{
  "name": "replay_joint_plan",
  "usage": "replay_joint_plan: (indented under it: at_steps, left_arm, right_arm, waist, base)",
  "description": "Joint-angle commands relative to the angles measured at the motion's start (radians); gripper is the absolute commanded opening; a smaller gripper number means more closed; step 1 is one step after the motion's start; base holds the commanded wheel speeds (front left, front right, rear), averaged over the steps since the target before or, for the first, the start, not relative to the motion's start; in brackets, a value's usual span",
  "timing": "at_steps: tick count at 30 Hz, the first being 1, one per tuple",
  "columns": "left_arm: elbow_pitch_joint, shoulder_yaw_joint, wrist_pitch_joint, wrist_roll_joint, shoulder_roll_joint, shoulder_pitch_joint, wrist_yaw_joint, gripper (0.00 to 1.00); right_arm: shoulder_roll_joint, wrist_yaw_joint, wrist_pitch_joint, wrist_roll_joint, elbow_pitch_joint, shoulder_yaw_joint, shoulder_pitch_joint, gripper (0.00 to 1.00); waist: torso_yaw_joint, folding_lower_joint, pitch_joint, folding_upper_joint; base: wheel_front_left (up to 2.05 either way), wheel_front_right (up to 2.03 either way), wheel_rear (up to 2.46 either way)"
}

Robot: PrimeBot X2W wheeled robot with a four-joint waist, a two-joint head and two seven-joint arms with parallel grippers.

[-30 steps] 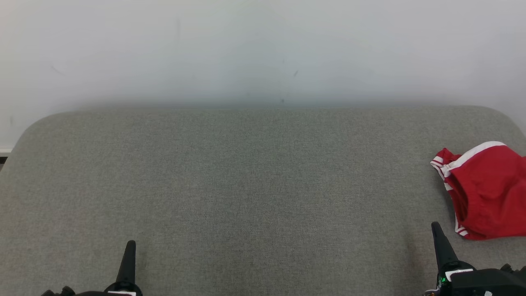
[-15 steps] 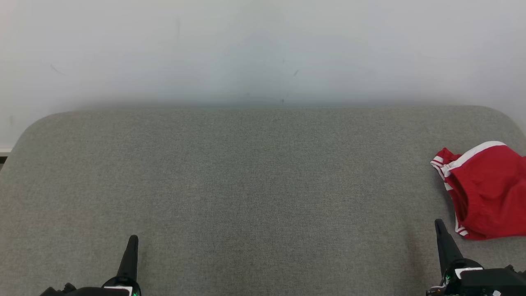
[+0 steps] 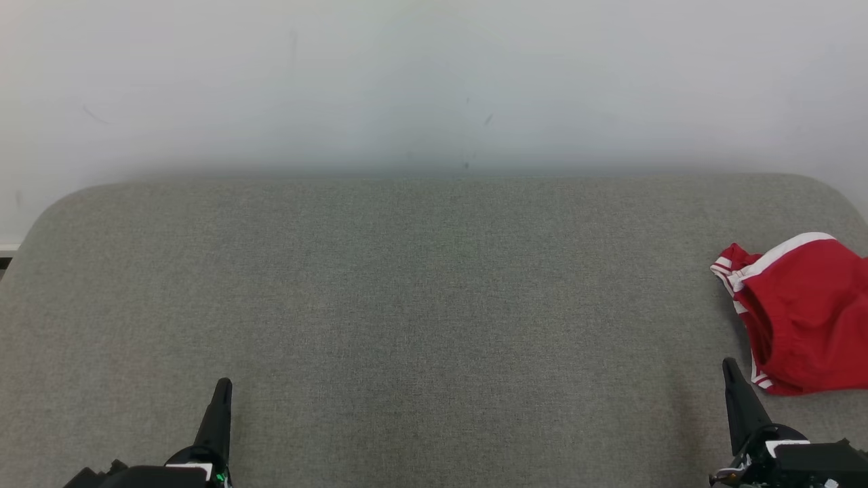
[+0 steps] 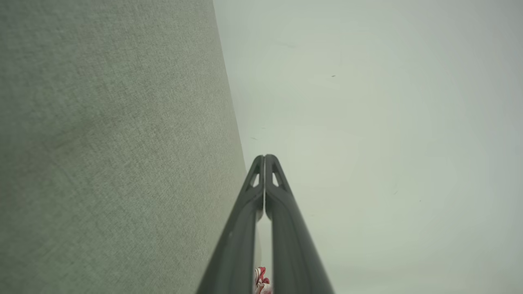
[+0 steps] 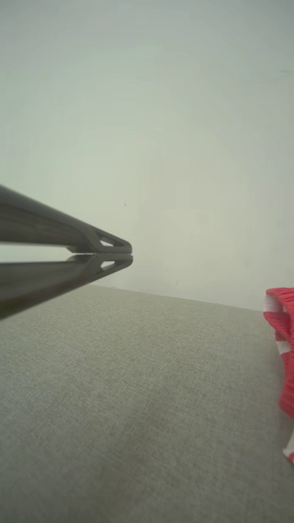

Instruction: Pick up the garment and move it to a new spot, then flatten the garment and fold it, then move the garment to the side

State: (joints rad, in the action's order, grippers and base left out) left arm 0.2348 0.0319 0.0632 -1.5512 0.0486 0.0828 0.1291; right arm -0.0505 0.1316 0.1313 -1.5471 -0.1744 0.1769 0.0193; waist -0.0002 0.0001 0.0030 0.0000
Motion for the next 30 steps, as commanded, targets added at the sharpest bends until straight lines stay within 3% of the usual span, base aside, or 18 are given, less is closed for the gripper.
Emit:
replay_joint_plan:
  at_steps: [1, 11, 30]
  left_arm:
    - [-0.006, -0.002, 0.006, -0.023, 0.003, 0.012, 0.003, 0.00]
    - [-0.006, -0.004, 0.020, -0.078, 0.003, 0.022, 0.003, 0.00]
    - [-0.006, -0.004, 0.017, -0.073, 0.003, 0.022, 0.003, 0.00]
  right_arm:
    - [0.000, -0.002, 0.005, -0.021, 0.007, 0.005, 0.008, 0.00]
    - [0.001, -0.002, 0.019, -0.077, 0.013, 0.014, 0.008, 0.00]
    - [0.001, -0.002, 0.018, -0.074, 0.013, 0.013, 0.008, 0.00]
  waist:
    - [0.000, -0.0001, 0.000, 0.0000]
    - [0.000, -0.0001, 0.001, 0.0000]
    - [0.000, -0.0001, 0.001, 0.0000]
  base:
    - [0.00, 0.00, 0.00]
    - [0.00, 0.00, 0.00]
    - [0.00, 0.00, 0.00]
